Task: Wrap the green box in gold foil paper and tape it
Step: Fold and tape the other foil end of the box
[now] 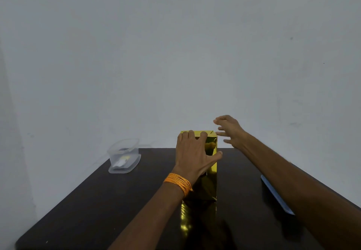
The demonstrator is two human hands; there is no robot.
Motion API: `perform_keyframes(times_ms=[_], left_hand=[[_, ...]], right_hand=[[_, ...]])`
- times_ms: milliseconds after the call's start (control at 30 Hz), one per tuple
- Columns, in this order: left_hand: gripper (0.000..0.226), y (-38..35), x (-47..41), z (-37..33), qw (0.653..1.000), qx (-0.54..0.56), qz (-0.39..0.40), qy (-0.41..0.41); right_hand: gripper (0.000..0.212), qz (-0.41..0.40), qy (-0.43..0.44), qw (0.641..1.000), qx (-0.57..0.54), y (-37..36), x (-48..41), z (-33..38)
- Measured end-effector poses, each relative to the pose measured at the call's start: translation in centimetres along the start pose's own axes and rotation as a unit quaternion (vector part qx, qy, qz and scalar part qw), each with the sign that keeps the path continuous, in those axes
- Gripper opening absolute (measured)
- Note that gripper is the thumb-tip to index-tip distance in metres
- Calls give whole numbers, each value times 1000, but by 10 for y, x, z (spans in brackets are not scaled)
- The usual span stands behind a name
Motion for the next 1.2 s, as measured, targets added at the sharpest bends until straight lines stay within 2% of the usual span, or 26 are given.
perform_keyframes(times_ms=[100,233,400,500,767,1000,1133,1200], left_hand=[[88,0,0,-1,1000,-7,12,-2],[83,-3,0,-1,999,-11,34,-3],[82,-4,1,-1,999,-7,44,-4],[83,-4,2,0,999,-8,48,-4],[80,-3,3,-1,999,3,38,-6],[79,-3,4,-1,999,-3,34,-10],[78,-3,4,-1,1000,4,27,-10],[78,-3,4,-2,1000,5,27,-11]], right_hand=[[10,-34,105,992,59,9,4,30],[7,-11,193,968,158,-1,12,65],[6,123,171,943,259,-36,17,78],[8,167,178,925,290,-51,21,83],[5,187,191,899,346,-63,17,82],[15,185,216,894,347,-68,21,90],[41,234,207,884,347,-73,21,82],[45,235,217,888,329,-72,19,81]])
Point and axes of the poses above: each hand's wrist, its own x-axis away from the middle knuckle, its own y-axis out of the back of the hand, z = x × y, the point moved 8 cm from there along -x, towards the middle knuckle, and after that the axes turned 8 degrees about -x, right-handed, at the moved point
